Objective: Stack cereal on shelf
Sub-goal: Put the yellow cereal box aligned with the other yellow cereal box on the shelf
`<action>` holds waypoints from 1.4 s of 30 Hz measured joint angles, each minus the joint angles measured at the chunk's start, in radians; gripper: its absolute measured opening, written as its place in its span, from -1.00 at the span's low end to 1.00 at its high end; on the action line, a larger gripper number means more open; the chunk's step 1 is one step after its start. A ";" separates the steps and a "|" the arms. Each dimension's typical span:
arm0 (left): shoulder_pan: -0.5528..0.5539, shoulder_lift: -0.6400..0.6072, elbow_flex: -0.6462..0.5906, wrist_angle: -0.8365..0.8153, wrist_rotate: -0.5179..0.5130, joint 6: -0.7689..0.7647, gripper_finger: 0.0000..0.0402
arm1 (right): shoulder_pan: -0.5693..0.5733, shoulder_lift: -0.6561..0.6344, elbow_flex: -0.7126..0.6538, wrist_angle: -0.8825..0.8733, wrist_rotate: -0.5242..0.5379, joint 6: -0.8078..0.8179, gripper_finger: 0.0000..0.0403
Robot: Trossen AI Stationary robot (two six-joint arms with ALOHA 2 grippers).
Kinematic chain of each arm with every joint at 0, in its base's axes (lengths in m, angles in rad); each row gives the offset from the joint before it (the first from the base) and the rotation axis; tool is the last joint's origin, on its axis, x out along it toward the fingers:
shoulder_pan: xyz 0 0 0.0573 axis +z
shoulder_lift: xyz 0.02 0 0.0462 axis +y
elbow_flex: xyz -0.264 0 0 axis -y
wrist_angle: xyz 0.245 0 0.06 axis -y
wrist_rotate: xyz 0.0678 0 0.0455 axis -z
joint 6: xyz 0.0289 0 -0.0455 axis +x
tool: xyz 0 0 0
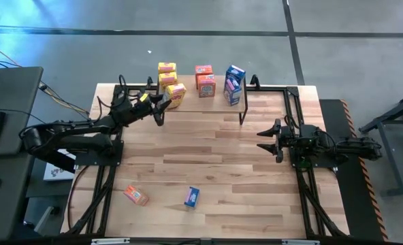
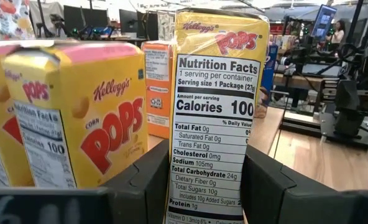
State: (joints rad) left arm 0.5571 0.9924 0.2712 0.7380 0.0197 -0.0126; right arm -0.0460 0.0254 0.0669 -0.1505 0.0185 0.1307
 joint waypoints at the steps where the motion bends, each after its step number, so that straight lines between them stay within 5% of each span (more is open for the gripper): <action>1: 0.000 0.000 0.002 0.001 -0.001 0.007 -0.26 | 0.000 0.000 0.000 0.000 0.000 0.000 0.15; 42: 0.039 0.026 0.002 -0.052 -0.022 -0.046 -0.09 | 0.000 0.000 0.000 0.000 0.000 0.000 0.15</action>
State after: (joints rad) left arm 0.5962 1.0180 0.2729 0.6859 -0.0019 -0.0584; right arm -0.0457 0.0257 0.0669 -0.1509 0.0185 0.1307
